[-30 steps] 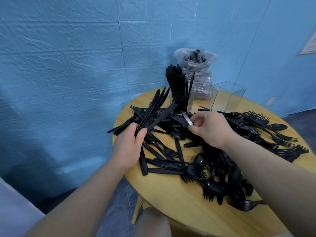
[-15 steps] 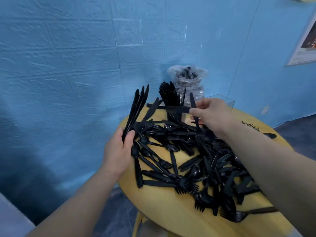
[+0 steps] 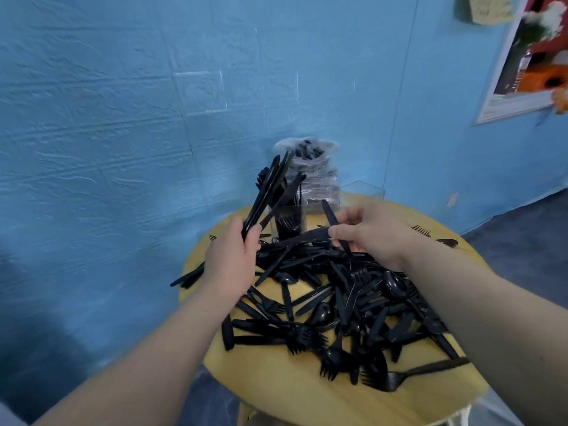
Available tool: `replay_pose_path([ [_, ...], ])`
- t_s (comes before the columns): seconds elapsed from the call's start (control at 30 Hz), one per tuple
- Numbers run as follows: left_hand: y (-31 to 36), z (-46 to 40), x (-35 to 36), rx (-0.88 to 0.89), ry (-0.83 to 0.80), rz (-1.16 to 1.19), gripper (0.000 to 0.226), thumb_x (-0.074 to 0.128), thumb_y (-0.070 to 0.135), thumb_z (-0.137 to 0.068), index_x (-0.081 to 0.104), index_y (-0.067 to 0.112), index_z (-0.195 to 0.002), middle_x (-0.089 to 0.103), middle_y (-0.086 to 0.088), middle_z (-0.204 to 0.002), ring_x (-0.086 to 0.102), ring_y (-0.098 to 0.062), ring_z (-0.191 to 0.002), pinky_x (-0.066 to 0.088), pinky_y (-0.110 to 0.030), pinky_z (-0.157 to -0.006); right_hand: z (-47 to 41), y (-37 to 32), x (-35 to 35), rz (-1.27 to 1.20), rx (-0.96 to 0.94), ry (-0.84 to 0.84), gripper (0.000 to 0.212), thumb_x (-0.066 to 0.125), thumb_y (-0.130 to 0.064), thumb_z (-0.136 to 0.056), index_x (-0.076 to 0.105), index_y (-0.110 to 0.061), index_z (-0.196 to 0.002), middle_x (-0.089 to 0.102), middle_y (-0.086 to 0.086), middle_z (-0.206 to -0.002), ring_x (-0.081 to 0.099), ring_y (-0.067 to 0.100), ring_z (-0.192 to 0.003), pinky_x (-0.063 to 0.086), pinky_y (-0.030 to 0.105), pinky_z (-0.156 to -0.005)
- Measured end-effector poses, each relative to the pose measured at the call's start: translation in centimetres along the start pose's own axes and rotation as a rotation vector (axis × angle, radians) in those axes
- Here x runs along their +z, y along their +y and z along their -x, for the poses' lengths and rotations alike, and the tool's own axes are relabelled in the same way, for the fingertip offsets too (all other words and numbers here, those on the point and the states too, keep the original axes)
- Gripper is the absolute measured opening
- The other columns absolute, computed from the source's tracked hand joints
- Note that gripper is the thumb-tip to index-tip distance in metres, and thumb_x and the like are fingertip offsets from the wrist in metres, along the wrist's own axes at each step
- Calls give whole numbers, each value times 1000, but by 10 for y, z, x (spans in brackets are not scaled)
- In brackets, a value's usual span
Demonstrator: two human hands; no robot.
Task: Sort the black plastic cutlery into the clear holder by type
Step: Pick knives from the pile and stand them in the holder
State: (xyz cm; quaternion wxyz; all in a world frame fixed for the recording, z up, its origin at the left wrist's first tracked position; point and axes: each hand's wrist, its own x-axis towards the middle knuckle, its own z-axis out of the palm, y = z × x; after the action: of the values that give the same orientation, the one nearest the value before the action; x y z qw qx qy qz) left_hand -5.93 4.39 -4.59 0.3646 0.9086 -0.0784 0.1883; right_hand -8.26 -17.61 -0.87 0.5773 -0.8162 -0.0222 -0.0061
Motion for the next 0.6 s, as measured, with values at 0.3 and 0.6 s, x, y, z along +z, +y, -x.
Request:
replay_pose_path([
  [0.3,-2,6,17,-41,-92,44,32,37,39,-99,47,10,-90,56,-2,-68,59,-12,-58,47,-39,-56,1,16,-12,-204,77,32,12,62,0,-87,60,-7,-78,62,5,-70,61,13,-63,51,21,-59],
  [0.6,1,4,14,-70,15,-10,31,39,35,-100,53,9,-93,56,-7,-70,47,-14,-57,36,-27,-50,-9,28,-14,214,44,283,38,70,-27,-84,59,-16,-119,68,-1,-102,65,19,-91,52,36,-84],
])
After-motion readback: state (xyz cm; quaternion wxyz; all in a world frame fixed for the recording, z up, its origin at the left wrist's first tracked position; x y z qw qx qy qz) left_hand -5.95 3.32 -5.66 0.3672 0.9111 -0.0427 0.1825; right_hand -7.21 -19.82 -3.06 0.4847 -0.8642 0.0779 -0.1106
